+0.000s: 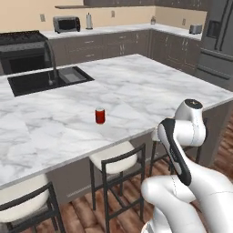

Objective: Four empty soda cans are scattered around the kitchen. Gather all the cans and cluster them next to the stove for recycling.

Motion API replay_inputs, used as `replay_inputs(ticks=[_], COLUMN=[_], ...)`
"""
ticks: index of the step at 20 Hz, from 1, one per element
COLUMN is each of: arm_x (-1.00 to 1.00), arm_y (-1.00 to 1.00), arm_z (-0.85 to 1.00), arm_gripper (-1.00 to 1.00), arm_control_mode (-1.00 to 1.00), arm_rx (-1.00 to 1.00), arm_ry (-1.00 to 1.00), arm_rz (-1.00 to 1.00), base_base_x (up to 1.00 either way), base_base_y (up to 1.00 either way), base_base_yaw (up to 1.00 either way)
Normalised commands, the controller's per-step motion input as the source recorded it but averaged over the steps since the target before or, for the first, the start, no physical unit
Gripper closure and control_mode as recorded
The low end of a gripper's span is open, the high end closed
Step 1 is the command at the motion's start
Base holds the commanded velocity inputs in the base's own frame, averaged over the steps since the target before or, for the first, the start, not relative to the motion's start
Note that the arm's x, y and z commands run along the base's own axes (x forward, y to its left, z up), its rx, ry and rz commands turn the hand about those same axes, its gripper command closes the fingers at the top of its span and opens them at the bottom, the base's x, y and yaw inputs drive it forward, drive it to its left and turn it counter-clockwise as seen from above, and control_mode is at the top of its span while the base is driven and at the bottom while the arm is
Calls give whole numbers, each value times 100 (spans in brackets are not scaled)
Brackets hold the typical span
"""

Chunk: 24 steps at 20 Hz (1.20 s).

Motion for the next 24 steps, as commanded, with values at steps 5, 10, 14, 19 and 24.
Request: replay_inputs(ticks=[5, 10, 14, 19, 24], arm_x=[0, 0, 0, 0, 0], arm_y=[0, 0, 0, 0, 0], arm_z=[0, 0, 0, 0, 0], arm_gripper=[-100, -100, -100, -100, -100], arm_control_mode=[100, 100, 100, 100, 100], arm_rx=[0, 0, 0, 0, 0], arm_ry=[0, 0, 0, 0, 0], arm_rz=[0, 0, 0, 0, 0], base_base_x=[62, 63, 33, 26, 38], base_base_y=[11, 12, 18, 33, 68], base_base_yaw=[12, 8, 3, 0, 3])
